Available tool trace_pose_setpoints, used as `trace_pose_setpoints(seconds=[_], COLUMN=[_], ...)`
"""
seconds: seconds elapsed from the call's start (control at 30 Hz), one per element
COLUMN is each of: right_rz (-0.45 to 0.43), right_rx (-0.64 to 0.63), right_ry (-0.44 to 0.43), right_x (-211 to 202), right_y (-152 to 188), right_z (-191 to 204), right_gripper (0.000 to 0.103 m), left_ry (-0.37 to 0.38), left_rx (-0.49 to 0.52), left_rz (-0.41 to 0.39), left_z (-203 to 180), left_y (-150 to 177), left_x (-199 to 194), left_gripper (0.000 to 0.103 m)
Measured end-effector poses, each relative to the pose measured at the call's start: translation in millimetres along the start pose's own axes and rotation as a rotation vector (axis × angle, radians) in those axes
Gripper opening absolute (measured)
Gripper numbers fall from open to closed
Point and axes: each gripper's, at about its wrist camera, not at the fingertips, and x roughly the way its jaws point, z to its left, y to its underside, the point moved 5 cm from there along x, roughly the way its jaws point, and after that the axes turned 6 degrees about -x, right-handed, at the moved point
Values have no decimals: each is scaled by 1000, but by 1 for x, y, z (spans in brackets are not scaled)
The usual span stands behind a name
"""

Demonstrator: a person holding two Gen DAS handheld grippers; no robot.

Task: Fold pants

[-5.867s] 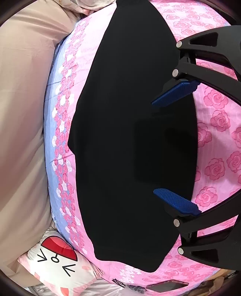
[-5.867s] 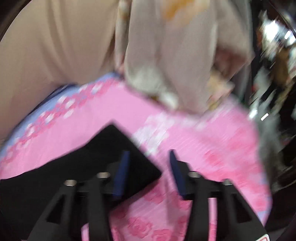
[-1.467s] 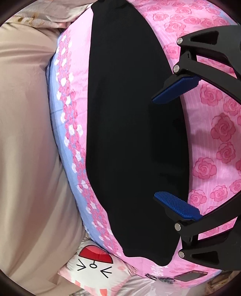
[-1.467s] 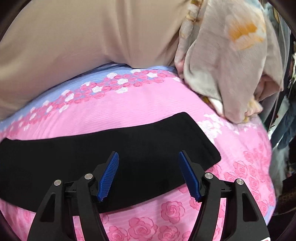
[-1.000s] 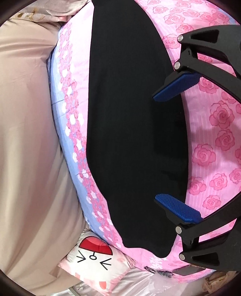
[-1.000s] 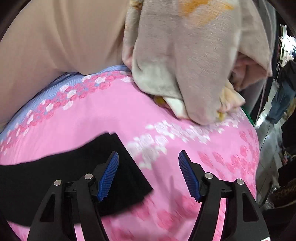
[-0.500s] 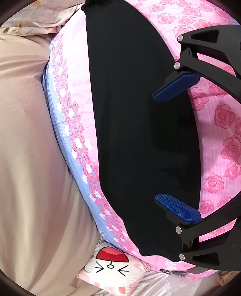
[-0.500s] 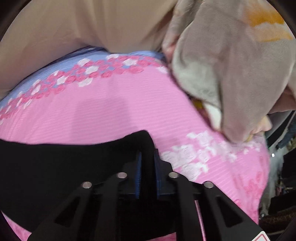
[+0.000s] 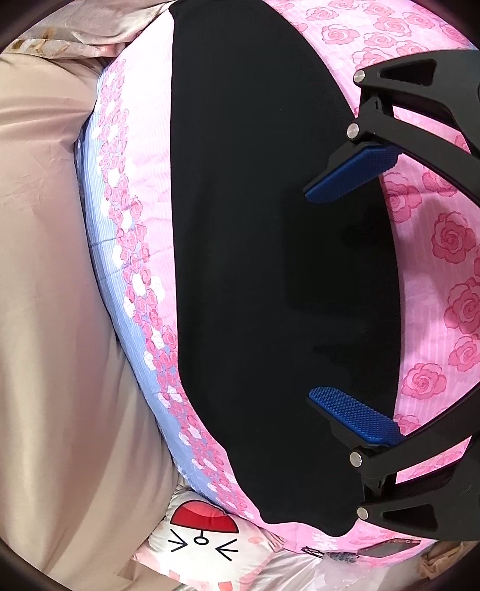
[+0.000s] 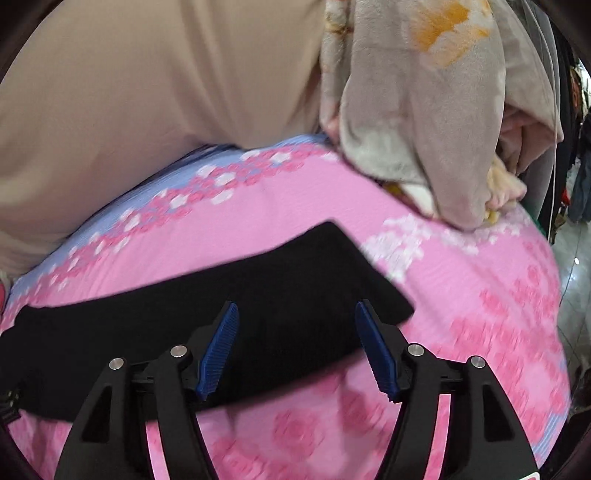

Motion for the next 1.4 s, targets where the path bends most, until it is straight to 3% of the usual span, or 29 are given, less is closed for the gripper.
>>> trace_pose_setpoints(seconds=[0.2,0.33,0.4,0.53,0.77,1.1,1.33,1.4], right_rz=[45,86,130,121,62,50,86,107], right_rx=[-85,-139,-105,11,71,123,165,203], right_ry=[-108,-54,-26,-53,4,79,99,67], right_x=[-5,9,19,18,1,-8,15,29], right_y=[34,45,50,50,51,40,12,8], right_z=[53,69,62,44,30,-15,-57,-70], right_gripper=[64,64,66,70,71,71,74,74], left_ry=[-5,-8,-9,-9,-7,-19,-36,-46], left_rx=[-10,-21,-28,-50,-77,-97,-116,-127], left_rz=[2,-2,-4,-2,11,8,-19,-20], left_z=[5,13,19,30,42,46,47,49], left_y=[5,9,11,14,20,23,16,15], left_x=[-4,-9,-10,-11,-6,-1,-5,-5], left_gripper=[98,98,98,98,98,98,98,98])
